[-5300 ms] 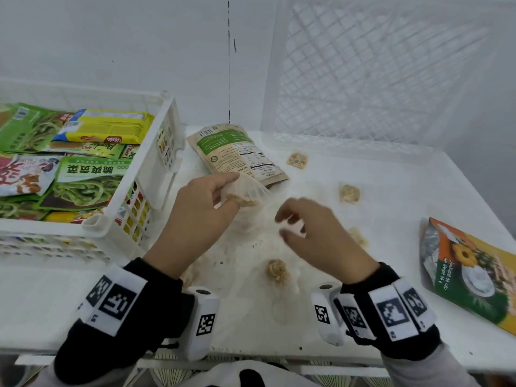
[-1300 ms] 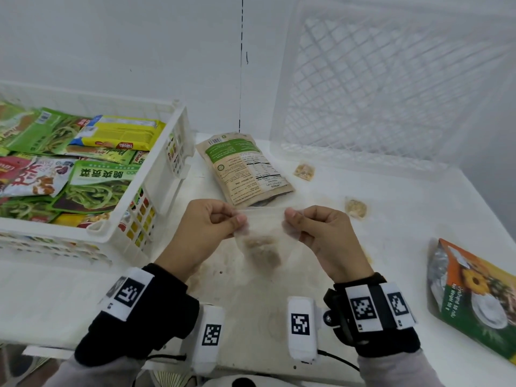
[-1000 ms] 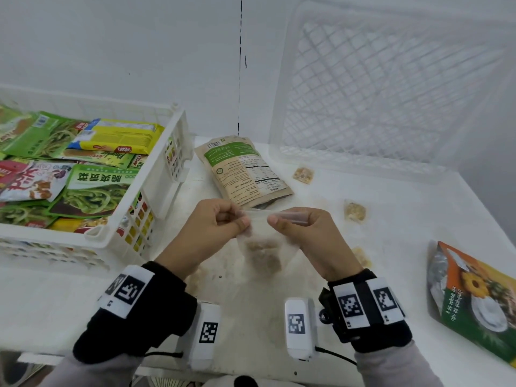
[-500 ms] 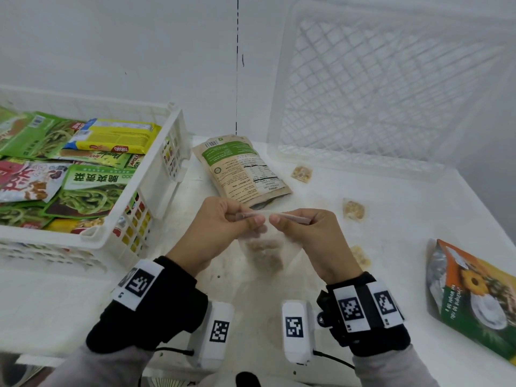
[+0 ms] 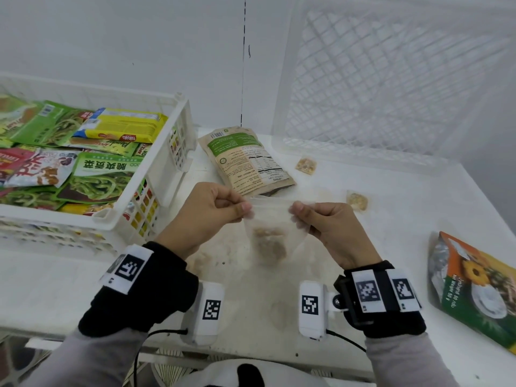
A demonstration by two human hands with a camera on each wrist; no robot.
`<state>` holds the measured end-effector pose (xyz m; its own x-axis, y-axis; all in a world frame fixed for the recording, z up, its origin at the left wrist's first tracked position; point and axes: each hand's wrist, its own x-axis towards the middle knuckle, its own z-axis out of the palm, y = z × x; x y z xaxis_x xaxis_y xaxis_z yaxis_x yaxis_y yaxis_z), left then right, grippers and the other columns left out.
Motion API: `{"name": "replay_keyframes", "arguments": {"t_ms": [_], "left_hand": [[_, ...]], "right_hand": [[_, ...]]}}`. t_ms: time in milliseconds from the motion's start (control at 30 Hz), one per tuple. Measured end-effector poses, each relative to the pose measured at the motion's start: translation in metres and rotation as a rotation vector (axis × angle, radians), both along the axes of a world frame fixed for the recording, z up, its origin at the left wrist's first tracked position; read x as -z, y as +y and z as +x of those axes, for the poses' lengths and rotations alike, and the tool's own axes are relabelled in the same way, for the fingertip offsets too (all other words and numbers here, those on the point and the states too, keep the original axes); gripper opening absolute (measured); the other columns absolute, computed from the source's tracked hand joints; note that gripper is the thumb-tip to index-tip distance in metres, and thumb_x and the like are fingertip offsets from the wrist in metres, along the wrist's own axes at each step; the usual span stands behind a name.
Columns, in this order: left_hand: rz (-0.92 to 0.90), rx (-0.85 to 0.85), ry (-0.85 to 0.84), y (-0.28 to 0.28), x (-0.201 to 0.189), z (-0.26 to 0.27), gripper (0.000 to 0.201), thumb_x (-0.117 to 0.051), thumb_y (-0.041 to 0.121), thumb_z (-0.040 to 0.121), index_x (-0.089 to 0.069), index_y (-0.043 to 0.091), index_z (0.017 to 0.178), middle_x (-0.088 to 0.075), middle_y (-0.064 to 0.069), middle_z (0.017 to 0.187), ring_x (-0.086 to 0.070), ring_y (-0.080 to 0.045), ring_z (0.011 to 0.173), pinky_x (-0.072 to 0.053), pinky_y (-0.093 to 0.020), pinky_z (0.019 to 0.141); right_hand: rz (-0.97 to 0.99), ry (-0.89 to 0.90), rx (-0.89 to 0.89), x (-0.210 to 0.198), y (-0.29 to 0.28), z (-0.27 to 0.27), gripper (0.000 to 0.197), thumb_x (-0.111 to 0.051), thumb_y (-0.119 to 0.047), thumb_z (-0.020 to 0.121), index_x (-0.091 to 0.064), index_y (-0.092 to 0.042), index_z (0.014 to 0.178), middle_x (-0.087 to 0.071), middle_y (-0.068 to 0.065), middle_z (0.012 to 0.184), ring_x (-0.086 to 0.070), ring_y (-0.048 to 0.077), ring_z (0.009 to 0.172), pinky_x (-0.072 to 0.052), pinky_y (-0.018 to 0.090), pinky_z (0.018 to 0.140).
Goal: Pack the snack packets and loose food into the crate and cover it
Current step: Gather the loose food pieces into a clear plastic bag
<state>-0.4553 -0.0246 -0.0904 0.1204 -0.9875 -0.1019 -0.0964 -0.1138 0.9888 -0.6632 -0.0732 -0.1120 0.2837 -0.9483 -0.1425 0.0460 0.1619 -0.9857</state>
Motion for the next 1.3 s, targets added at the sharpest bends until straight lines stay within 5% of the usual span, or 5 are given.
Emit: {"name": "replay_keyframes", "arguments": {"t_ms": [300, 433, 800, 1100, 1300], "left_hand": [[0.058, -0.020, 0.353, 0.014, -0.008, 0.005, 0.017, -0.050, 0.005, 0.091, -0.060, 0.002, 0.079, -0.071, -0.008, 0.071, -0.069, -0.017, 0.069, -0.058, -0.028, 0.067], [0.118, -0.081, 0.477, 0.023, -0.007, 0.012, 0.017, -0.051, 0.012, 0.092, -0.061, 0.006, 0.079, -0.071, -0.006, 0.076, -0.070, -0.020, 0.074, -0.060, -0.035, 0.064], [0.373, 0.107, -0.242, 0.054, 0.024, 0.015, 0.070, -0.069, 0.003, 0.080, -0.035, 0.011, 0.140, -0.057, -0.014, 0.114, -0.062, -0.026, 0.094, -0.053, -0.035, 0.078], [0.209, 0.010, -0.694, 0.045, 0.013, 0.012, 0.035, -0.065, 0.023, 0.086, -0.060, 0.013, 0.119, -0.063, 0.000, 0.098, -0.058, -0.015, 0.093, -0.041, -0.021, 0.079], [0.099, -0.042, -0.595, 0.004, -0.004, 0.018, 0.033, -0.062, 0.029, 0.087, -0.063, 0.014, 0.117, -0.065, -0.001, 0.104, -0.059, -0.016, 0.102, -0.046, -0.029, 0.091]], "right_hand": [[-0.059, -0.084, -0.305, 0.012, 0.020, 0.015, 0.036, -0.074, -0.020, 0.069, -0.069, -0.011, 0.104, -0.073, 0.007, 0.102, -0.068, 0.018, 0.097, -0.053, 0.023, 0.078], [-0.028, 0.016, -0.324, 0.013, 0.035, 0.026, 0.029, -0.072, -0.020, 0.072, -0.067, -0.008, 0.098, -0.072, 0.003, 0.087, -0.067, 0.017, 0.078, -0.050, 0.025, 0.065], [0.057, 0.706, -0.376, 0.026, 0.072, 0.050, 0.054, -0.054, -0.051, 0.089, -0.064, -0.002, 0.069, -0.067, 0.012, 0.067, -0.067, 0.022, 0.058, -0.059, 0.032, 0.054], [0.100, 0.819, -0.386, 0.015, 0.047, 0.033, 0.070, -0.037, -0.066, 0.087, -0.063, -0.007, 0.060, -0.064, 0.002, 0.051, -0.060, 0.014, 0.039, -0.048, 0.020, 0.041], [-0.248, 0.805, -0.126, 0.001, -0.033, 0.017, 0.022, -0.046, -0.026, 0.097, -0.062, -0.011, 0.098, -0.068, 0.009, 0.096, -0.063, 0.024, 0.091, -0.051, 0.039, 0.086]]}}
